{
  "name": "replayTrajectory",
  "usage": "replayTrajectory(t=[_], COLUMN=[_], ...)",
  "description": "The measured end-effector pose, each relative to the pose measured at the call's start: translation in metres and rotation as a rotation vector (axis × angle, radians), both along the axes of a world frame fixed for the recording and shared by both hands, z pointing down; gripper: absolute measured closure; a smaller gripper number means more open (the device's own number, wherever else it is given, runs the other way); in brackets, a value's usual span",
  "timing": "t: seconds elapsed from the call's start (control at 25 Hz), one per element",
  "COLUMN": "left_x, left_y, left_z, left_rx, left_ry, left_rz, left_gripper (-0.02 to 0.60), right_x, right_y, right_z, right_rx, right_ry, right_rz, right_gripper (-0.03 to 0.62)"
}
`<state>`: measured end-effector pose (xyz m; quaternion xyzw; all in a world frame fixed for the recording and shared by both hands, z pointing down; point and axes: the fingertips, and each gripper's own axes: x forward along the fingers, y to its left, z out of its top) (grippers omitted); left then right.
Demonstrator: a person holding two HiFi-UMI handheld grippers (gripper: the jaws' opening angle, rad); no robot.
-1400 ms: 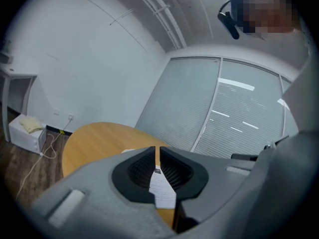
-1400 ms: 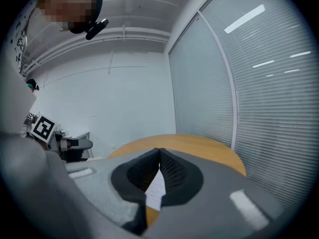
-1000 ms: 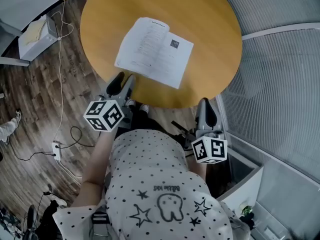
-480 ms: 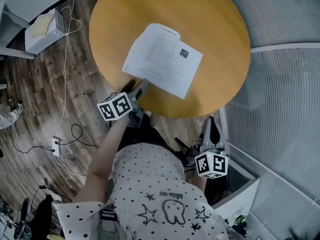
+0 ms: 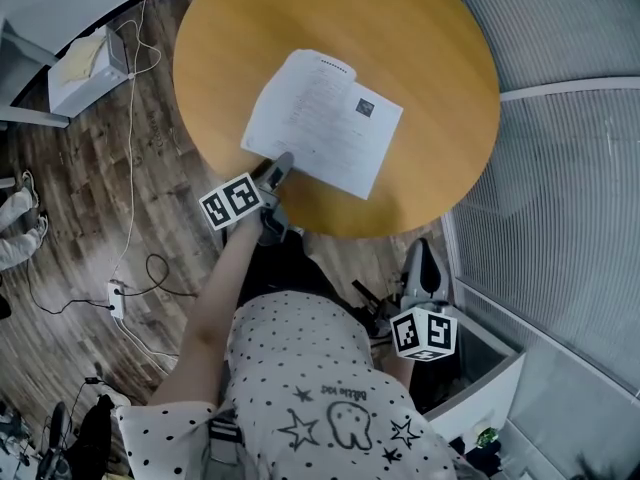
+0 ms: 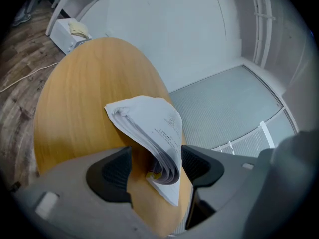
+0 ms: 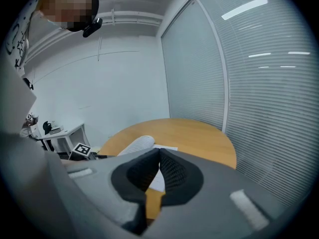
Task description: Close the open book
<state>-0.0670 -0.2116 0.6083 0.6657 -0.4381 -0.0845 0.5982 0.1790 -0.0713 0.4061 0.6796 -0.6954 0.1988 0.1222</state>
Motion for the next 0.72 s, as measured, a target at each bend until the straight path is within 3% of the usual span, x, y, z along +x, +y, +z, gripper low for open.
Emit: replayTrajectory(t=[0.36, 0.48, 0.52, 0.6, 0.72], left_x=[-0.027, -0.037, -0.040, -0.044, -0.051], left_y=[-0.025, -0.029, -0.028, -0.027, -0.026], left_z=[0.010, 0.013, 0.015, 0.020, 0.023], left_rx=[-0.010, -0.011, -0.017, -0.034, -0.037], left_ry=[-0.009, -0.056, -0.088, -0.157, -0.253], left_rz=[-0.122, -0.137, -0.132, -0.118, -0.095], left_gripper=[0.284, 0.285, 0.297, 0.392, 0.479], right_x=[0.005, 0.003, 0.003, 0.001, -0.001], right_y=[0.008, 0.009, 0.009, 0.008, 0.008], right_z=[0.001, 0.001, 0.001, 0.001, 0.002], right_rx=[-0.012, -0.011, -0.011, -0.010, -0.013], right_ry=[-0.002, -0.004, -0.004, -0.007, -0.011], right_rz=[0.020, 0.018, 0.016, 0.011, 0.005], right_gripper=[0.590, 0.589, 0.589, 0.590, 0.589])
